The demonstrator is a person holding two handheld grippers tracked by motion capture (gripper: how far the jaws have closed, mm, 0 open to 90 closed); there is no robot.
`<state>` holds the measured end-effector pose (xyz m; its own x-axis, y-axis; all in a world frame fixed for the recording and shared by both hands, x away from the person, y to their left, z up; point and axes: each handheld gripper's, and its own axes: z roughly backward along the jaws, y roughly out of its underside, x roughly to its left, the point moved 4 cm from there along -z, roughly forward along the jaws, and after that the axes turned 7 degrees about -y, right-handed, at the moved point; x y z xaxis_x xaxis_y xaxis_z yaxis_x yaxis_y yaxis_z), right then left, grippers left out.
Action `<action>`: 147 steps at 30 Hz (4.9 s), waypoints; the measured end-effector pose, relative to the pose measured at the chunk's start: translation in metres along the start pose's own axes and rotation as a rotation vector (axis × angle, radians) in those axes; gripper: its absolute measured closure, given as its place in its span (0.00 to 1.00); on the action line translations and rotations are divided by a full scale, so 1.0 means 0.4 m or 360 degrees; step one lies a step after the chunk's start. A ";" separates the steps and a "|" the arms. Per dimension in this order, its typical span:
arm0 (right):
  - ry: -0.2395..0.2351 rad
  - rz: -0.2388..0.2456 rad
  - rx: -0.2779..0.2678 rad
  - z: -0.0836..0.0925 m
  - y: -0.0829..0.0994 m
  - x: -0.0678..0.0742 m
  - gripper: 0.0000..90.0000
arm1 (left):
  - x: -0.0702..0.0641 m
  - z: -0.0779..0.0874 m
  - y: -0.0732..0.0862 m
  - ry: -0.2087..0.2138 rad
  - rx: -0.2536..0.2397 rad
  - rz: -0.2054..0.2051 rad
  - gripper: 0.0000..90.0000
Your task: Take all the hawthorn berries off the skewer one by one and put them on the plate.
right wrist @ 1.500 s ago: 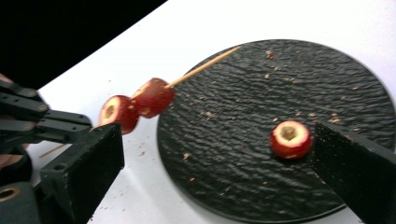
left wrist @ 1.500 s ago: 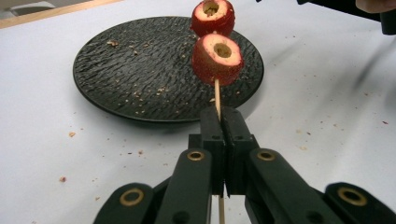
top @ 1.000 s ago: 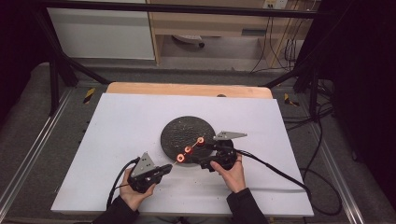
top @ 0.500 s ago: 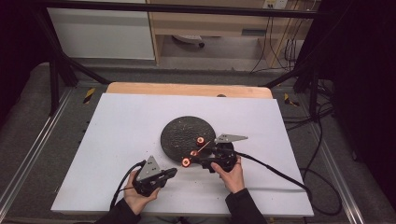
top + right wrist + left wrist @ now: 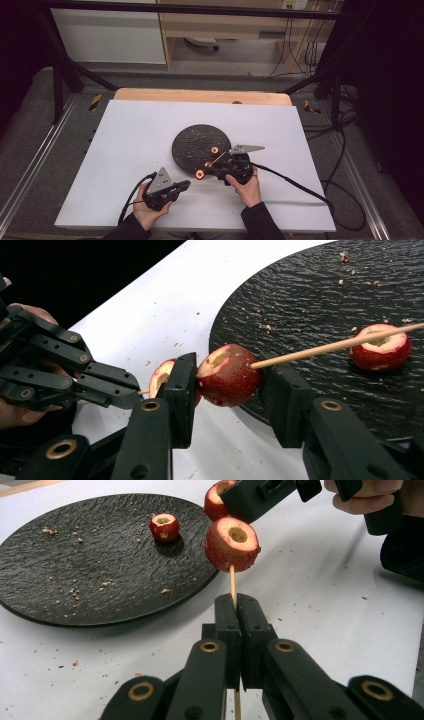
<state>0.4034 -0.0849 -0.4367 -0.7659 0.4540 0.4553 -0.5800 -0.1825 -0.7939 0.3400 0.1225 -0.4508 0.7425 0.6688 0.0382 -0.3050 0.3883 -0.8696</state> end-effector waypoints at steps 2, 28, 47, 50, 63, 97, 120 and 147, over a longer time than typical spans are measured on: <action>-0.0002 -0.0005 0.0003 0.001 0.000 0.000 0.68 | 0.000 0.000 0.000 0.0001 -0.0001 -0.0001 0.98; 0.0009 -0.0061 -0.0078 0.035 -0.011 -0.013 0.69 | -0.007 0.007 -0.002 -0.0016 -0.0040 -0.0043 0.98; 0.0119 -0.0094 -0.0195 0.113 -0.028 -0.059 0.69 | -0.011 0.010 0.002 0.0004 -0.0039 -0.0064 0.98; 0.0157 -0.0077 -0.0195 0.124 -0.032 -0.066 0.69 | -0.013 0.009 0.004 0.0006 -0.0034 -0.0068 0.98; 0.0236 -0.0049 -0.0274 0.165 -0.071 -0.091 0.69 | 0.006 0.026 0.001 -0.0030 -0.0054 -0.0049 0.98; 0.0300 0.0023 0.0187 -0.105 -0.024 -0.109 0.68 | 0.104 0.047 0.005 -0.0152 -0.0064 0.0132 0.98; 0.0326 0.0112 0.0158 -0.046 -0.050 -0.071 0.43 | 0.096 0.047 0.002 -0.0139 -0.0066 0.0121 0.98; 0.0198 0.0127 0.0070 0.037 0.002 0.004 0.05 | 0.040 0.010 -0.007 -0.0075 -0.0032 0.0070 0.98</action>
<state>0.3976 -0.0972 -0.4306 -0.7712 0.5407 0.3359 -0.5326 -0.2590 -0.8058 0.3502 0.1348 -0.4458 0.6997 0.7141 0.0223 -0.3242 0.3452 -0.8808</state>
